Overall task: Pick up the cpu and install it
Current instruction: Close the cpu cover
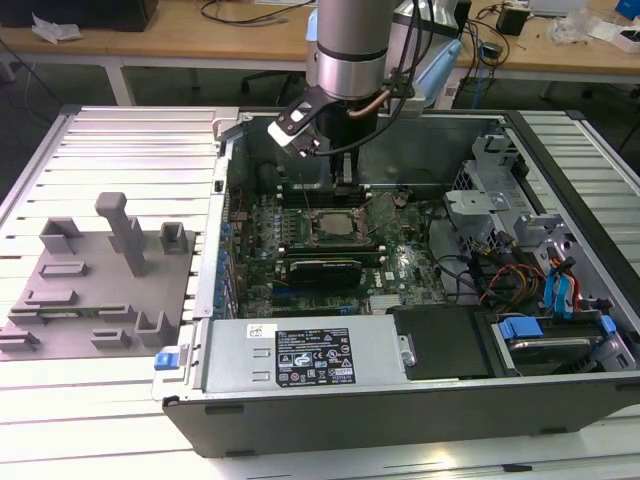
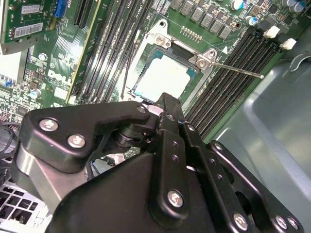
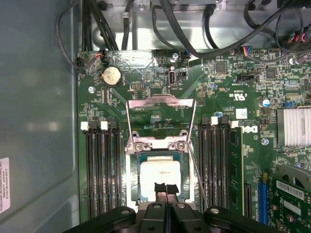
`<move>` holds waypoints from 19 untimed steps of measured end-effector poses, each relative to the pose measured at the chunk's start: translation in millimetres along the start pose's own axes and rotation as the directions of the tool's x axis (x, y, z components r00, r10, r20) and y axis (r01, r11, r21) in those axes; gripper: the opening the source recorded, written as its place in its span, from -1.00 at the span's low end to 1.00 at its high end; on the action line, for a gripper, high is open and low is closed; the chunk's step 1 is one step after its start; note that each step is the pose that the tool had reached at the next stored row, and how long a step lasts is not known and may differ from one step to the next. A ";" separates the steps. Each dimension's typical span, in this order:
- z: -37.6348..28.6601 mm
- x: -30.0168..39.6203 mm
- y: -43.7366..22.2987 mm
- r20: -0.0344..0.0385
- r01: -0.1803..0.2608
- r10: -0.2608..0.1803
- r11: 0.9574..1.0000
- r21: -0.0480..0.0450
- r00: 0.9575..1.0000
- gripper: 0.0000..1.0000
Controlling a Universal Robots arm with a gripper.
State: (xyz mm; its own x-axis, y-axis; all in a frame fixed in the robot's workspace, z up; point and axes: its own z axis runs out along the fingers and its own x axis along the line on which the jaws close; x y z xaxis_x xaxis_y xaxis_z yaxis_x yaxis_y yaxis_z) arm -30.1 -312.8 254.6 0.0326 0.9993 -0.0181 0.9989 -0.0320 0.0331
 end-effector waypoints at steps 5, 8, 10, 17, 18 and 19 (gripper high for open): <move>-4.4 -0.1 0.1 0.000 0.000 0.000 1.000 0.000 1.000 -0.79; -9.0 -0.2 0.3 0.000 0.000 0.000 1.000 0.000 1.000 -0.79; -11.7 -0.2 0.4 0.000 0.000 0.000 1.000 0.000 1.000 -0.79; -21.0 -0.4 0.7 0.000 0.000 0.000 1.000 0.000 1.000 -0.79; -21.5 -0.4 0.7 0.000 0.000 0.000 1.000 0.000 1.000 -0.79; -22.7 -0.4 0.8 0.000 0.000 0.000 1.000 0.000 1.000 -0.79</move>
State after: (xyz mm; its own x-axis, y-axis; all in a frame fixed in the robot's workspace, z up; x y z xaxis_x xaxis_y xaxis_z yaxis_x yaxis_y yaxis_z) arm -30.1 -312.8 277.3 0.0326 0.9993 -0.0181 0.9989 -0.0319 0.0331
